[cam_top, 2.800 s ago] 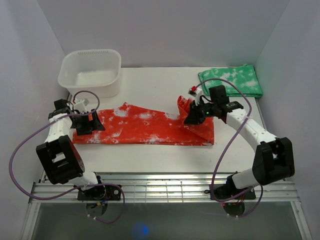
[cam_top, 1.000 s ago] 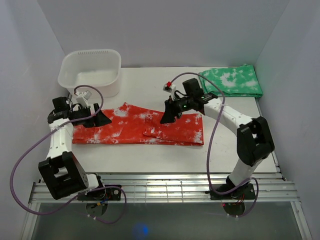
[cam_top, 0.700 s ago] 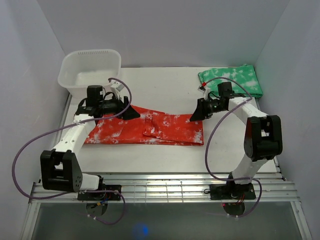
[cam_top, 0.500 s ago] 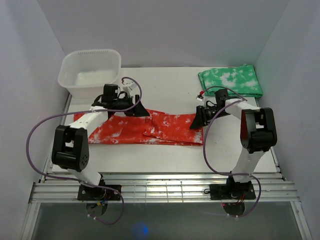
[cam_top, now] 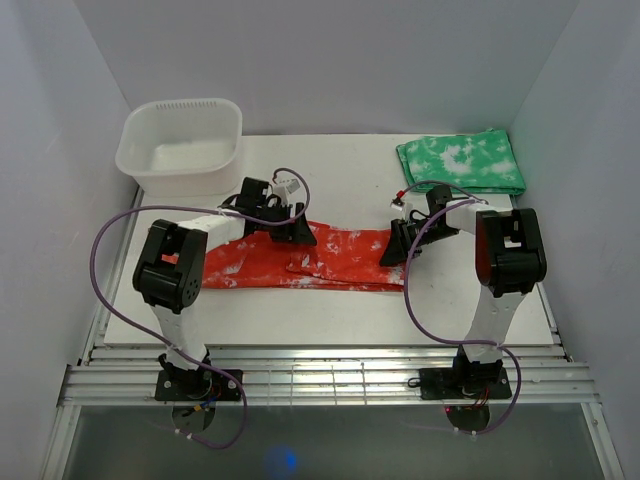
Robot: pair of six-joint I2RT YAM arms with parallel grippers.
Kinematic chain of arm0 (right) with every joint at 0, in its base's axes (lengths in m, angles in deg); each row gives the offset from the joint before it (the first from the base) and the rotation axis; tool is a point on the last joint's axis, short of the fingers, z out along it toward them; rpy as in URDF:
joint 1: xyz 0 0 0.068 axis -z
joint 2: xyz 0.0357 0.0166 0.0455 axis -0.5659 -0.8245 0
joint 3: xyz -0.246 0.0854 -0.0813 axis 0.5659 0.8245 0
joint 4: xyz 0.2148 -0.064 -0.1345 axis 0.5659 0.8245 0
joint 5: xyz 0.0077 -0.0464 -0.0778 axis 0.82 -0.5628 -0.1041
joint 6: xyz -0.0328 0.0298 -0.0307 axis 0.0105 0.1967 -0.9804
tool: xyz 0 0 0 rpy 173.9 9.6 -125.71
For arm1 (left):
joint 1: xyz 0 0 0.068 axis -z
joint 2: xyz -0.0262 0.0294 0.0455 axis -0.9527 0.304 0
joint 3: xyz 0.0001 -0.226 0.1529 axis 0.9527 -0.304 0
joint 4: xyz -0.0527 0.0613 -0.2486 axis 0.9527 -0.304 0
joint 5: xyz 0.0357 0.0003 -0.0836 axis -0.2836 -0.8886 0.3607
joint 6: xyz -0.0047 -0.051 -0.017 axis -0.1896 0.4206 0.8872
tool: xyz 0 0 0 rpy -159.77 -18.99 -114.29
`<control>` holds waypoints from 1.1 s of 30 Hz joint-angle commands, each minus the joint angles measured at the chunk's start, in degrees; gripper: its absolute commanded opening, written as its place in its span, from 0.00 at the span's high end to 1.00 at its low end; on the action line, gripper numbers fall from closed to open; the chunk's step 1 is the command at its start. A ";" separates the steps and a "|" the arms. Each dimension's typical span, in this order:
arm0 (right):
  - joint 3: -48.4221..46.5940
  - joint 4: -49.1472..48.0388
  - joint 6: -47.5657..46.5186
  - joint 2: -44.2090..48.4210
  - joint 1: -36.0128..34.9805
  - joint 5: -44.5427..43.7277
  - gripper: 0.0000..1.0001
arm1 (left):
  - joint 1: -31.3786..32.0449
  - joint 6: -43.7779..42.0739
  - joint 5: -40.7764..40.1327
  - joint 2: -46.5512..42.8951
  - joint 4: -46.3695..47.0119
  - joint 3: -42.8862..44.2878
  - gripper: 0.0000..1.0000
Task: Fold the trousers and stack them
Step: Fold the trousers
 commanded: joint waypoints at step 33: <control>-3.22 2.20 -0.22 2.02 1.27 -2.87 0.39 | -0.13 0.42 -2.22 -4.64 -9.51 0.88 1.00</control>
